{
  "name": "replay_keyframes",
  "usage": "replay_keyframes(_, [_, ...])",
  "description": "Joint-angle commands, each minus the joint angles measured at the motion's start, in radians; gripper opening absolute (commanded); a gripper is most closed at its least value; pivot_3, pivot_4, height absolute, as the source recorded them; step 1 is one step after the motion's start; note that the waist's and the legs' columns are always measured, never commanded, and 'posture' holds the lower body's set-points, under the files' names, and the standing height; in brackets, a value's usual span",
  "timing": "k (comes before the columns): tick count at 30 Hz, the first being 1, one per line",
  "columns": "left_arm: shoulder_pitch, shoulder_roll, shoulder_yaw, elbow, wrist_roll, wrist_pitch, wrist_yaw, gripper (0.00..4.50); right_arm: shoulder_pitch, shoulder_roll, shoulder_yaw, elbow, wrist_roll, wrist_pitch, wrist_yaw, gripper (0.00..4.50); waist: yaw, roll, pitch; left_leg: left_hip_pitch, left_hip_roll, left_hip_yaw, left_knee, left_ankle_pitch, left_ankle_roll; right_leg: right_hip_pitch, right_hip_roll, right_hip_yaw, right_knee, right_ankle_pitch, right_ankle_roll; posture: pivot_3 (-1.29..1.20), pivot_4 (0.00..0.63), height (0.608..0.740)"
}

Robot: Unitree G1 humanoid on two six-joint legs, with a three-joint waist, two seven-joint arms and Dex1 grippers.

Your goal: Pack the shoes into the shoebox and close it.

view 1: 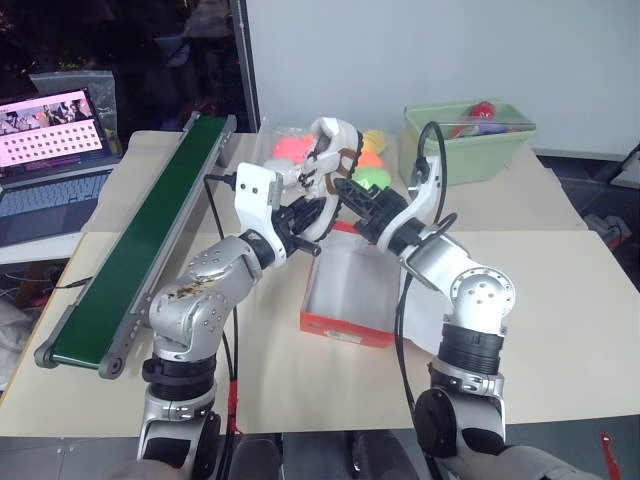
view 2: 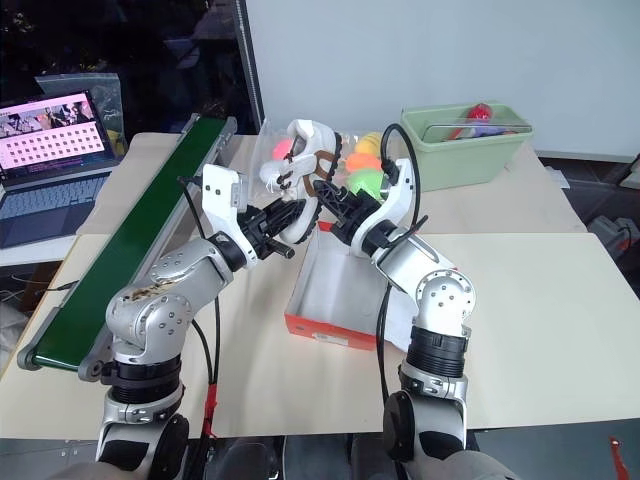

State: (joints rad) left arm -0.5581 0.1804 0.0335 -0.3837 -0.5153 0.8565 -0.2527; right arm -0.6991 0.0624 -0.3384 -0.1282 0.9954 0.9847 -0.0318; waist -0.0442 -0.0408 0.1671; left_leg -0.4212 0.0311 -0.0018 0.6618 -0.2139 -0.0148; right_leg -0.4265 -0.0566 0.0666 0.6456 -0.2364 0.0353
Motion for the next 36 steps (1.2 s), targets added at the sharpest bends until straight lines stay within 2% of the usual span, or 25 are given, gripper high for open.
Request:
replay_keyframes(1, [-0.024, 0.017, -0.056, -0.035, 0.005, -0.002, -0.03, 0.53, -0.04, 0.009, 0.022, -0.044, 0.041, -0.027, 0.002, 0.12, 0.0, 0.0, 0.0, 0.0, 0.0, 0.0, 0.0, 0.0, 0.0, 0.0, 0.0, 0.0, 0.0, 0.0, 0.0, 0.0, 0.15, 0.729])
replay_keyframes(5, [-0.018, 0.037, -0.078, -0.036, 0.016, -0.02, -0.047, 0.53, -0.042, 0.008, 0.02, -0.048, 0.036, -0.037, -0.014, 0.12, 0.0, 0.0, 0.0, 0.0, 0.0, 0.0, 0.0, 0.0, 0.0, 0.0, 0.0, 0.0, 0.0, 0.0, 0.0, 0.0, 0.15, 0.729])
replay_keyframes(8, [-0.016, 0.054, -0.095, -0.038, 0.04, -0.056, -0.066, 1.36, -0.051, 0.006, 0.007, -0.049, 0.031, -0.054, -0.04, 0.12, 0.0, 0.0, 0.0, 0.0, 0.0, 0.0, 0.0, 0.0, 0.0, 0.0, 0.0, 0.0, 0.0, 0.0, 0.0, 0.0, 0.15, 0.729])
replay_keyframes(12, [-0.011, 0.074, -0.118, -0.045, 0.047, -0.075, -0.099, 2.86, -0.06, -0.003, -0.022, -0.037, 0.025, -0.093, -0.083, 0.12, 0.001, 0.0, 0.0, 0.0, 0.0, 0.0, 0.0, 0.0, 0.0, 0.0, 0.0, 0.0, 0.0, 0.0, 0.0, 0.0, 0.15, 0.729])
replay_keyframes(16, [0.002, 0.063, -0.114, -0.06, 0.033, -0.069, -0.104, 2.86, -0.078, -0.044, -0.056, -0.011, -0.01, -0.134, -0.125, 0.12, 0.001, 0.001, 0.0, 0.0, 0.0, 0.0, 0.0, 0.0, 0.0, 0.0, 0.0, 0.0, 0.0, 0.0, 0.0, 0.0, 0.15, 0.729])
replay_keyframes(19, [0.031, 0.072, -0.112, -0.078, 0.034, -0.064, -0.111, 2.86, -0.087, -0.153, -0.049, 0.0, -0.068, -0.101, -0.141, 0.12, 0.004, 0.001, 0.001, -0.001, 0.0, 0.0, 0.0, 0.0, 0.0, 0.0, 0.0, 0.0, -0.001, 0.0, 0.0, 0.0, 0.15, 0.729])
replay_keyframes(22, [0.069, 0.122, -0.128, -0.094, 0.062, -0.096, -0.145, 2.86, -0.09, -0.239, -0.044, -0.01, -0.053, -0.019, -0.158, 0.12, 0.004, 0.003, 0.002, -0.001, -0.001, 0.0, 0.0, 0.0, 0.0, 0.0, -0.001, 0.0, -0.003, 0.0, 0.0, 0.0, 0.15, 0.729])
replay_keyframes(28, [0.19, 0.298, -0.098, -0.11, 0.058, -0.251, -0.36, 2.86, -0.071, -0.403, -0.145, -0.015, 0.193, 0.441, -0.324, 0.12, -0.004, 0.006, 0.003, 0.0, 0.001, 0.001, -0.001, 0.0, 0.0, -0.001, 0.001, 0.002, 0.0, -0.001, -0.001, 0.0, 0.15, 0.729])
replay_keyframes(32, [0.196, 0.329, -0.117, -0.083, 0.073, -0.3, -0.403, 2.86, -0.107, -0.415, -0.192, 0.051, 0.296, 0.597, -0.396, 0.12, 0.0, 0.007, 0.003, 0.0, 0.001, 0.001, -0.001, 0.0, 0.0, 0.0, 0.001, 0.002, -0.001, -0.001, -0.001, 0.0, 0.15, 0.729])
replay_keyframes(36, [0.188, 0.313, -0.145, -0.075, 0.094, -0.325, -0.408, 2.86, -0.096, -0.442, -0.154, 0.124, 0.377, 0.63, -0.466, 0.12, 0.0, 0.006, 0.003, 0.0, 0.0, 0.002, -0.001, 0.0, 0.0, 0.001, 0.001, 0.002, -0.004, -0.001, -0.001, 0.0, 0.15, 0.729])
